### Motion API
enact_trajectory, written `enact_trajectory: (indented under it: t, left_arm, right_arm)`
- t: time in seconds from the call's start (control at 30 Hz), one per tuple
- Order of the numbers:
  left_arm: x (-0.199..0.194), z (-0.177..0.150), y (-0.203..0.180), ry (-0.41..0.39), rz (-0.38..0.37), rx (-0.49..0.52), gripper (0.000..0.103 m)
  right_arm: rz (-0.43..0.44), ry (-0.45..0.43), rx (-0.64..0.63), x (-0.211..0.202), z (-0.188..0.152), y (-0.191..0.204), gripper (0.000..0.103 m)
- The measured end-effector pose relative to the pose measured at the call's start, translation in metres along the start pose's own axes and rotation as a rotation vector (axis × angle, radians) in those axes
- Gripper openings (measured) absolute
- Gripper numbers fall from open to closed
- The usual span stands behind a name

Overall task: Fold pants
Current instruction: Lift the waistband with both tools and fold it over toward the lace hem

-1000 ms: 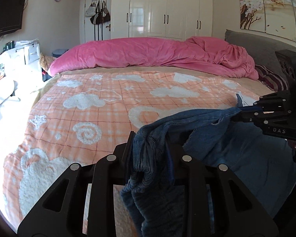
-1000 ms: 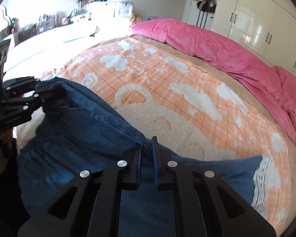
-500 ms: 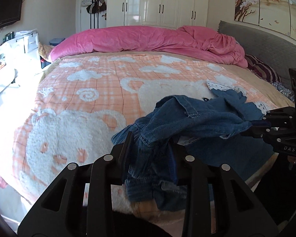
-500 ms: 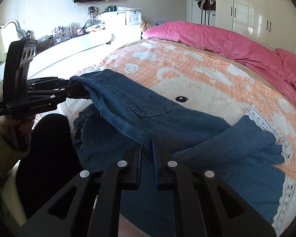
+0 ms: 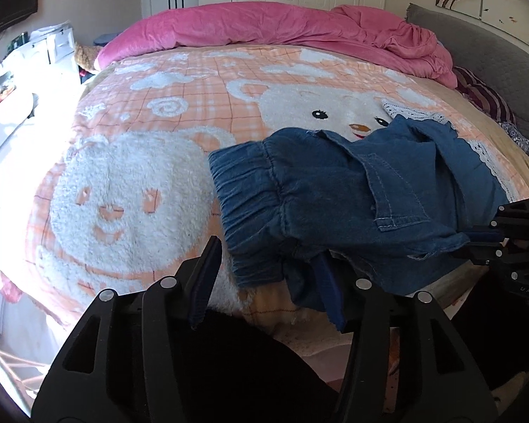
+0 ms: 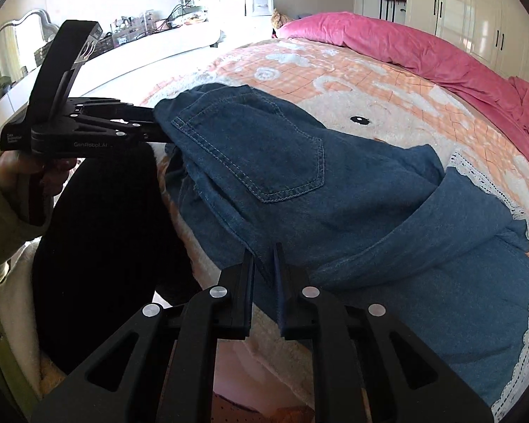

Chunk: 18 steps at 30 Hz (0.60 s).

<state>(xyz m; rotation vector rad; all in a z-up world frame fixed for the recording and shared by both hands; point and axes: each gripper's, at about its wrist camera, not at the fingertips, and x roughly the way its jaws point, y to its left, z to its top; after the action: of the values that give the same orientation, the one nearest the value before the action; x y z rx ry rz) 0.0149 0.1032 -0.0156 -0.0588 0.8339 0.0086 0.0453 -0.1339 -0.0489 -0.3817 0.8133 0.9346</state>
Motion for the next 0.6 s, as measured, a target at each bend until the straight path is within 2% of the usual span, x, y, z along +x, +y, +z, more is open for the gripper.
enact_trajectory:
  t: [0.07,0.13,0.3,0.4,0.47,0.53,0.6]
  left_arm:
    - [-0.002,-0.004,0.007,0.018,-0.002,-0.032,0.056]
    - [-0.009,-0.007,0.014,0.025,-0.004,-0.059,0.056]
    - [-0.045,-0.002,0.016,-0.034,0.05,-0.066,0.056]
    - [-0.052,0.011,0.009,-0.055,-0.035,-0.099,0.056]
    - [-0.042,0.022,-0.007,-0.035,-0.093,-0.095,0.054]
    - [-0.03,0.032,-0.026,-0.031,-0.169,-0.074,0.052]
    - [-0.012,0.037,-0.044,0.002,-0.153,-0.033,0.044]
  right_arm:
    - [0.02,0.009,0.026,0.002,-0.003,-0.002,0.012]
    - [0.04,0.008,0.026,0.002,-0.004,-0.001,0.012]
    - [0.06,0.024,0.003,0.004,-0.006,0.003,0.012]
    - [0.086,0.04,0.027,0.007,-0.008,0.0,0.012]
    - [0.1,0.049,0.034,0.009,-0.009,-0.001,0.013]
    - [0.123,0.059,0.038,0.01,-0.011,0.0,0.021]
    - [0.135,0.064,0.056,0.007,-0.011,-0.001,0.027]
